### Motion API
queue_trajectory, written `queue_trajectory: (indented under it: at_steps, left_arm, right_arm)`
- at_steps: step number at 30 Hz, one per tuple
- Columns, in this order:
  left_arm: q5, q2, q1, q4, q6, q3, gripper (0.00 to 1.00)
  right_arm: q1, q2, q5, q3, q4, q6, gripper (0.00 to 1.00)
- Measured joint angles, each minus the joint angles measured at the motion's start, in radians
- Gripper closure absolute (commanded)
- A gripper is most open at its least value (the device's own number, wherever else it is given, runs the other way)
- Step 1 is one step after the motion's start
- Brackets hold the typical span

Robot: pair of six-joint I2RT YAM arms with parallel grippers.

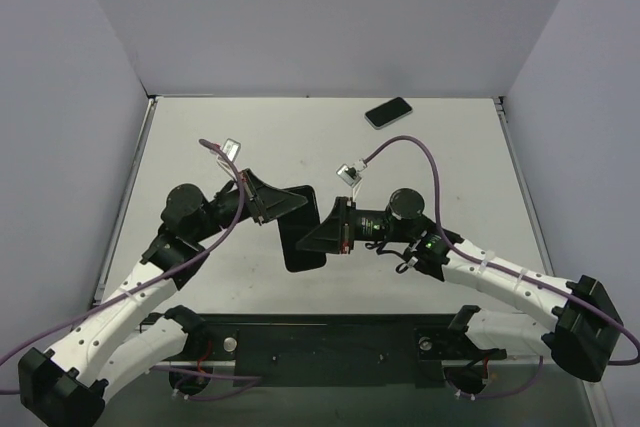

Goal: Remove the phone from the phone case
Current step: Adjust the phone, then remove the phone case from the phone.

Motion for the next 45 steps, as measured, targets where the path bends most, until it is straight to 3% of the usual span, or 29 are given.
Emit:
queue_trajectory:
  at_steps: [1,4,9,17,24,36,39,45]
  left_arm:
    - [0.027,0.008,0.004,0.018,0.013,0.005,1.0]
    - [0.065,0.019,0.013,0.049,0.021,0.032,1.0]
    - [0.058,0.022,0.051,-0.06,0.006,0.077,1.0]
    - [0.065,0.043,0.186,-0.098,-0.117,0.078,1.0]
    - [0.145,0.126,0.243,0.002,-0.27,0.079,1.0]
    - [0.243,0.164,0.28,0.181,-0.424,0.079,1.0]
    - [0.26,0.175,0.283,0.208,-0.444,0.079,1.0]
    - [0.306,0.193,0.3,0.308,-0.459,0.079,1.0]
  right_arm:
    - [-0.002,0.0,-0.013,0.003,-0.001,0.014,0.96]
    - [-0.008,-0.01,-0.016,0.037,-0.025,0.018,0.34]
    - [-0.015,-0.054,0.133,0.114,-0.27,-0.083,0.3]
    - [-0.021,-0.114,0.184,0.114,-0.342,-0.053,0.36]
    - [-0.034,-0.084,0.072,0.11,-0.193,0.013,0.61]
    - [-0.098,-0.003,-0.089,0.111,0.04,0.146,0.81]
    - [-0.105,0.019,-0.129,0.114,0.074,0.167,1.0]
    - [-0.105,0.068,-0.196,0.147,0.087,0.177,1.0]
